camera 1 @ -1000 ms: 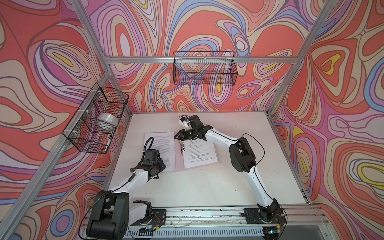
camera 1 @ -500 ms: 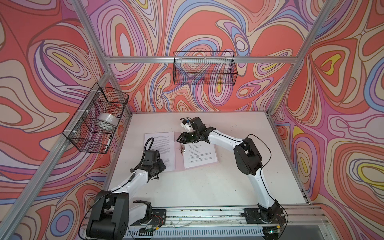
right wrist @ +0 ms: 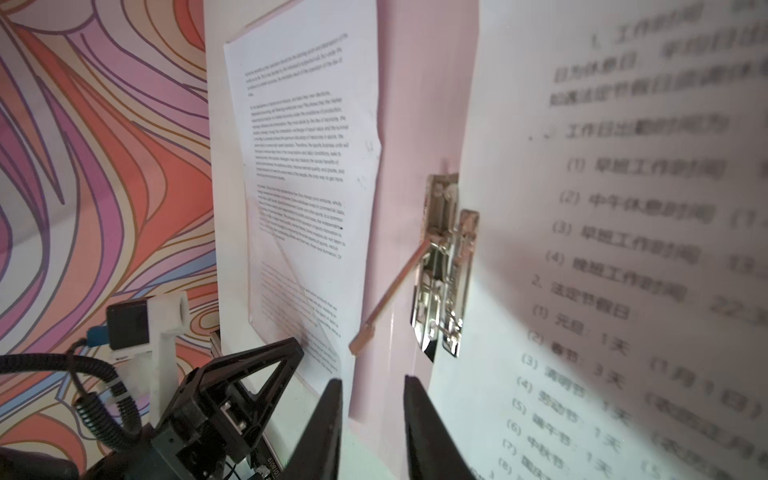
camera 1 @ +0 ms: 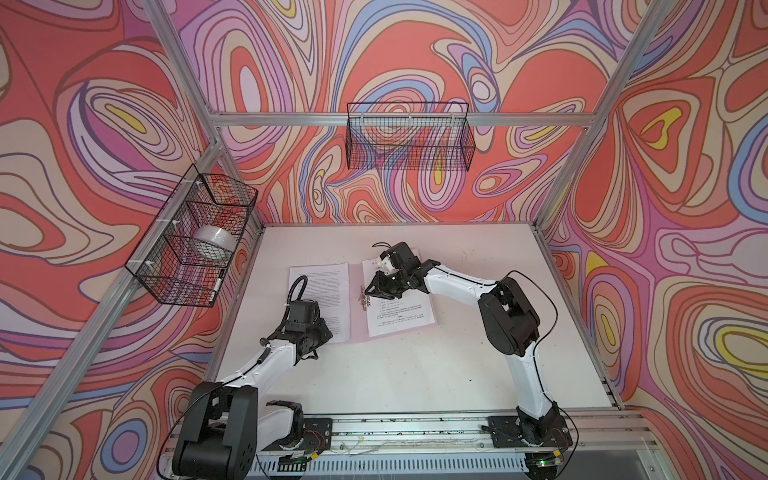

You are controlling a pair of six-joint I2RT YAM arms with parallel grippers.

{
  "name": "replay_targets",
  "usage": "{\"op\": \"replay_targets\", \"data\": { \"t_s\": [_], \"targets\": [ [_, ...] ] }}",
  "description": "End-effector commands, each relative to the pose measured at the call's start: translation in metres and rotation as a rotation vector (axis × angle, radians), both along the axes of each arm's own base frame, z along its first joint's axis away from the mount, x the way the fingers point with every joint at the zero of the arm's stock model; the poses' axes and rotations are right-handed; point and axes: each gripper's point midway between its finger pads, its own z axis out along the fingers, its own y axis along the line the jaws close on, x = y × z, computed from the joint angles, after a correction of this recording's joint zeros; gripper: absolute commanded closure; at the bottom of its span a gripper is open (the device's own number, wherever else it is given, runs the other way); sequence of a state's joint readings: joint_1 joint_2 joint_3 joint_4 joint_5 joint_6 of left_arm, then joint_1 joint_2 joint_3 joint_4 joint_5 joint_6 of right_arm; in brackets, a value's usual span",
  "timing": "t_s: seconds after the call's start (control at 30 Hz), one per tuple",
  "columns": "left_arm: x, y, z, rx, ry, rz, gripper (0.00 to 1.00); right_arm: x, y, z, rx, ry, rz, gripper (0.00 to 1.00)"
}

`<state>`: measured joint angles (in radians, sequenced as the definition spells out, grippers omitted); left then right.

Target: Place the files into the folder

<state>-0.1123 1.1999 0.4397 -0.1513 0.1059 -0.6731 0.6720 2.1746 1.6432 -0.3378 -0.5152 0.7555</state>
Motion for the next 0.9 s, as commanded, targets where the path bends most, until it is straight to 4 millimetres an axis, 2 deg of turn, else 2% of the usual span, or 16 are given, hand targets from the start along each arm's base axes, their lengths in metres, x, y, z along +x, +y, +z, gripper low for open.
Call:
{"op": "replay_targets", "data": {
  "t_s": [0.0,0.4,0.87],
  "targets": [
    [0.001,-0.003,-0.003,0.003,-0.002,-0.021,0.83,-0.006,0.007,0.018,0.064,-0.002,0.001,0.74],
    [0.000,-0.003,-0.001,0.000,-0.007,-0.022,0.83,-0.010,0.020,0.011,0.164,0.079,-0.014,0.76],
    [0.000,-0.003,-0.001,0.002,-0.008,-0.022,0.83,-0.015,0.027,-0.011,0.215,0.209,-0.044,0.79]
  ]
}}
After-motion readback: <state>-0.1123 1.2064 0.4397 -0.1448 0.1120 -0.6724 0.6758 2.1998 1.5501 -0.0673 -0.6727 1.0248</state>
